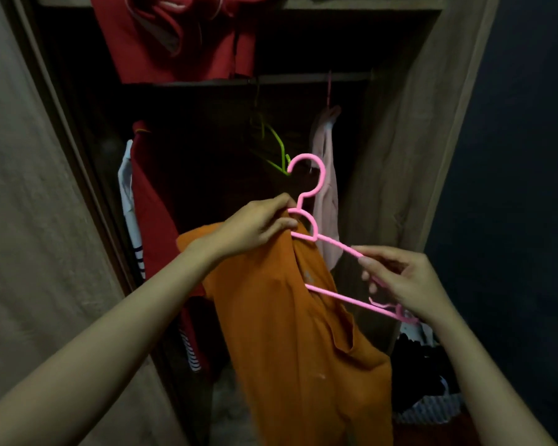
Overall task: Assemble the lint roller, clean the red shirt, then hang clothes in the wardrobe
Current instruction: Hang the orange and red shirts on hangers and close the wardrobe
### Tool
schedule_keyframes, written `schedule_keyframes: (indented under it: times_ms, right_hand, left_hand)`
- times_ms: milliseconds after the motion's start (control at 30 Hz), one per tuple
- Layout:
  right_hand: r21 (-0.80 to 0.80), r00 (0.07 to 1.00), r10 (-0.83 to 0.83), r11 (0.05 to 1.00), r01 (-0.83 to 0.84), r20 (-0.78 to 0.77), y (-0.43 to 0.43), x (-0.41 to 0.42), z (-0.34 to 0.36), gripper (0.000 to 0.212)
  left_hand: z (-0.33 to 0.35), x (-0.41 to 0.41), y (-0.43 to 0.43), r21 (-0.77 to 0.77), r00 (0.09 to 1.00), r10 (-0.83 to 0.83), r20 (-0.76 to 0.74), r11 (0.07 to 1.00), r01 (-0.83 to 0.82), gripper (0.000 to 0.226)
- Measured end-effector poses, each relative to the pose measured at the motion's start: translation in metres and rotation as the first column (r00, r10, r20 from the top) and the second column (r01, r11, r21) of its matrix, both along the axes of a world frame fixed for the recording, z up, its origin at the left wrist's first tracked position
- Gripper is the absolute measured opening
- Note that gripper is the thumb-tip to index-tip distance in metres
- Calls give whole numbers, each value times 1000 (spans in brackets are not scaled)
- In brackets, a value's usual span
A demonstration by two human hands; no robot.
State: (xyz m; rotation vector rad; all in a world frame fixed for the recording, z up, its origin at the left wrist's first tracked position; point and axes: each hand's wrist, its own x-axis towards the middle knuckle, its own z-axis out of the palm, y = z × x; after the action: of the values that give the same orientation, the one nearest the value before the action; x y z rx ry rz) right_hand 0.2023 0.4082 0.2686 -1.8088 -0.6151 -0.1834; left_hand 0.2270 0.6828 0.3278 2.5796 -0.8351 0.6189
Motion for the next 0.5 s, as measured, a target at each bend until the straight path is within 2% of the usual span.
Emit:
schedule_keyframes:
  times_ms: [67,100,167,200,233,267,300,333,433,500]
  right_hand:
    - [-84,945,-200,970,228,261,2,6,-3,23]
    - [-70,851,-317,923,378,418,4,9,-8,25]
    - [99,574,-512,795,599,639,13,7,-20,27]
    - [176,460,-532,768,615,711,20,3,-26,25]
    - [196,397,-479,796,573,783,30,-2,-34,22]
    - [158,396,-383,855,494,834,41,-6,-42,19]
    - [86,449,-278,911,403,849,52,-7,-50,20]
    - [14,542,-192,949,315,818,64,-7,-58,24]
    - [-86,862,-41,992,97,504,87,2,-72,44]
    - [-160,950,16,986,36,312,94,13,-80,51]
  left_hand:
    - [-2,1,0,-57,999,24,49,998,-22,18]
    - [-2,1,-1,-76,996,44,80,996,-38,19]
    - [0,2,-2,-97,988,73,138,994,-60,21]
    - [2,2,-3,-106,984,81,161,992,-64,21]
    - [4,2,-4,-111,979,88,181,991,-69,21]
    - [6,1,-5,-111,976,92,197,991,-71,21]
    - [9,0,-5,-110,974,91,209,992,-69,20]
    - [11,0,-6,-106,973,89,215,992,-67,19]
    - [16,-5,-5,-97,973,84,216,993,-64,16]
    - [19,-9,-1,-107,972,78,221,993,-55,14]
